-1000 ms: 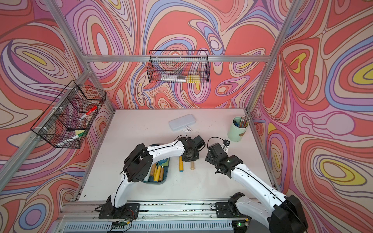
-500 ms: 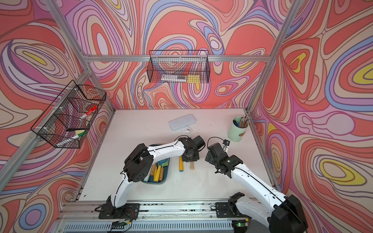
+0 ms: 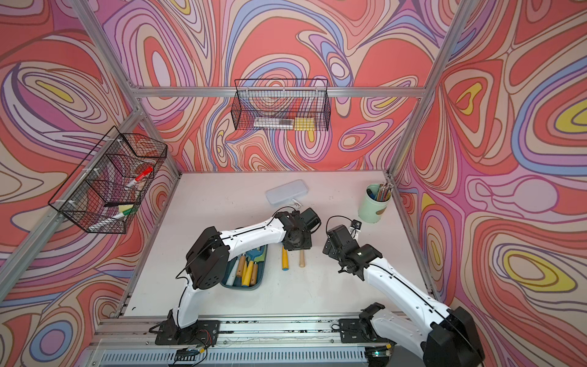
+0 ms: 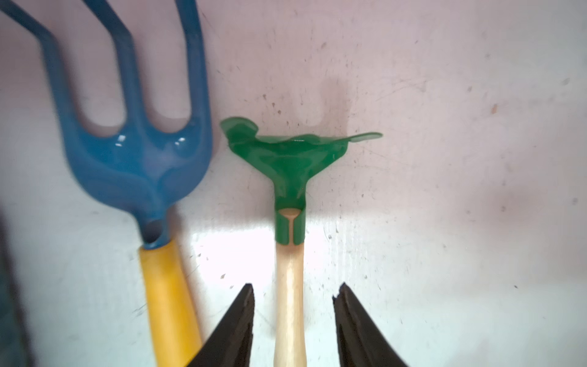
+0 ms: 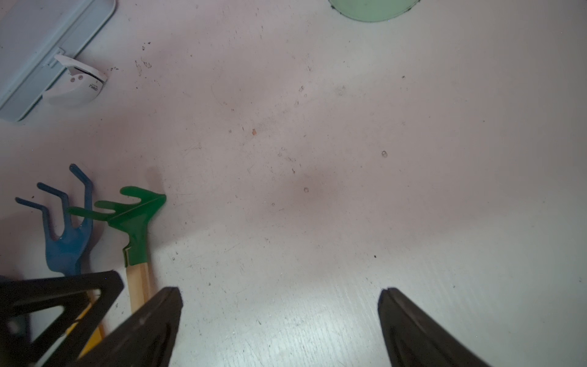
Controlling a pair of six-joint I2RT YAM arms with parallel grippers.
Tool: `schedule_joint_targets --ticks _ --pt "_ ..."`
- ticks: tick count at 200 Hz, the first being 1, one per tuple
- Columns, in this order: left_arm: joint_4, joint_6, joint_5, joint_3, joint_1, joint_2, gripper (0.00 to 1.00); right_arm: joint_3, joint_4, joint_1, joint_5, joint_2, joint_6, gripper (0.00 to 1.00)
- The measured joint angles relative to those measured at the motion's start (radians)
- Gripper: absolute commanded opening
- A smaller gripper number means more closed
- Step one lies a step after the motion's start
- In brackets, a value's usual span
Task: Take the hand rake out of the storage box
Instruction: Place the rake at the center of the board, then pick up the rake from the storage box.
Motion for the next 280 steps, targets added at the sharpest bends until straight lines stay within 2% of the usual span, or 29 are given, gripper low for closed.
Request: schedule_joint_targets --ticks 26,70,103,200,280 --pt "-0.018 0.048 -0.03 -0.043 0.029 -0.118 0.44 0.0 0.003 0.0 -0.001 0.008 -0.012 0.98" --pt "-0.072 0.123 -0.085 -0.284 0.124 -0.388 0.43 0.0 0.036 0.0 -0.019 0.028 -0.066 0.98" --pt "-0.111 0.176 -0.09 -0.436 0.201 -0.53 0.4 0.0 0.084 0.004 -0.062 0.075 -0.097 0.97" --pt "-0.076 0.208 -0.056 -0.719 0.29 -0.549 0.35 0.021 0.134 0.032 -0.106 0.137 -0.101 0.96" --pt "-0.039 0.198 0.015 -0.758 0.295 -0.563 0.35 0.021 0.146 0.043 -0.109 0.164 -0.1 0.96"
